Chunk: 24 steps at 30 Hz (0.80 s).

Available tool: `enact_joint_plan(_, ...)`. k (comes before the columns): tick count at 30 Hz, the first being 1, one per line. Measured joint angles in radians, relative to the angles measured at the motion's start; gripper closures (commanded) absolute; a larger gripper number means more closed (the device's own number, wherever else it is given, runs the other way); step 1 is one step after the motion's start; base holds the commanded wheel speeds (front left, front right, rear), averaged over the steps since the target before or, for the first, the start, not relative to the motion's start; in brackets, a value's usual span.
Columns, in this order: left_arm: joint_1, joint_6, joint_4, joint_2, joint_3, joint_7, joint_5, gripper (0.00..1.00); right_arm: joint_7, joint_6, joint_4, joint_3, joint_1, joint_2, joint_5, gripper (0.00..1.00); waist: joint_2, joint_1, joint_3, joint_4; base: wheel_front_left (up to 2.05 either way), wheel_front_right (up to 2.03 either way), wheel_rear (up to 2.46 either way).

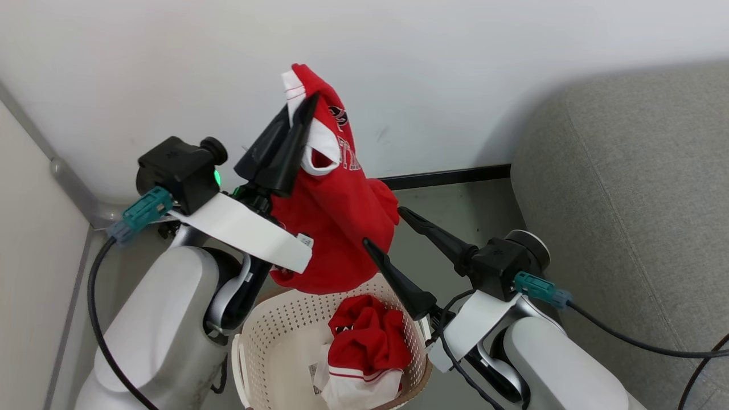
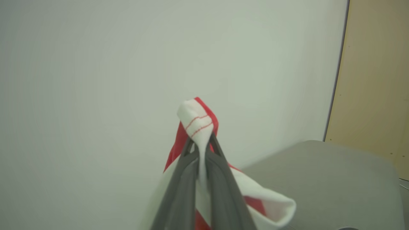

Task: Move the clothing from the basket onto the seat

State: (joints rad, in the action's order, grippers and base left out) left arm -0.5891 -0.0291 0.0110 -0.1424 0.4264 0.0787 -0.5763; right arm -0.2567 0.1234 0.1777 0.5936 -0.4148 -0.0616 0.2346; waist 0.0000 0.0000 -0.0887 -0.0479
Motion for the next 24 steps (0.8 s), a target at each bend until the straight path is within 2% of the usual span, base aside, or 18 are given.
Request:
enact_joint_plan(12,-0.016,-0.002,0.023,0.035,0.062,-0.037,0.010,1.00,0.000,0.000,0.043,-0.042,-0.006,-0.001,-0.025,0.00,0.0000,0.0000,-0.001,0.012,0.00,0.00,0.00)
enact_joint_plan(14,-0.016,-0.002,0.025,0.039,0.065,-0.043,0.010,1.00,0.000,0.000,0.052,-0.047,-0.006,-0.001,-0.025,0.56,0.0000,0.0000,-0.001,0.014,0.00,0.00,0.00)
enact_joint_plan(15,-0.016,-0.002,0.025,0.039,0.066,-0.043,0.010,1.00,0.000,0.000,0.055,-0.049,-0.006,-0.001,-0.025,0.69,0.0000,0.0000,-0.001,0.014,0.00,0.00,0.00)
enact_joint_plan(17,-0.016,-0.001,0.026,0.039,0.067,-0.044,0.010,1.00,0.000,0.000,0.059,-0.052,-0.006,-0.001,-0.024,1.00,0.0000,0.0000,-0.001,0.016,0.00,0.00,0.00)
enact_joint_plan(24,-0.016,-0.001,0.031,0.038,0.073,-0.064,0.010,1.00,0.000,0.000,0.056,-0.064,-0.012,-0.001,-0.013,1.00,0.0000,0.0000,-0.002,0.020,0.00,0.00,0.00)
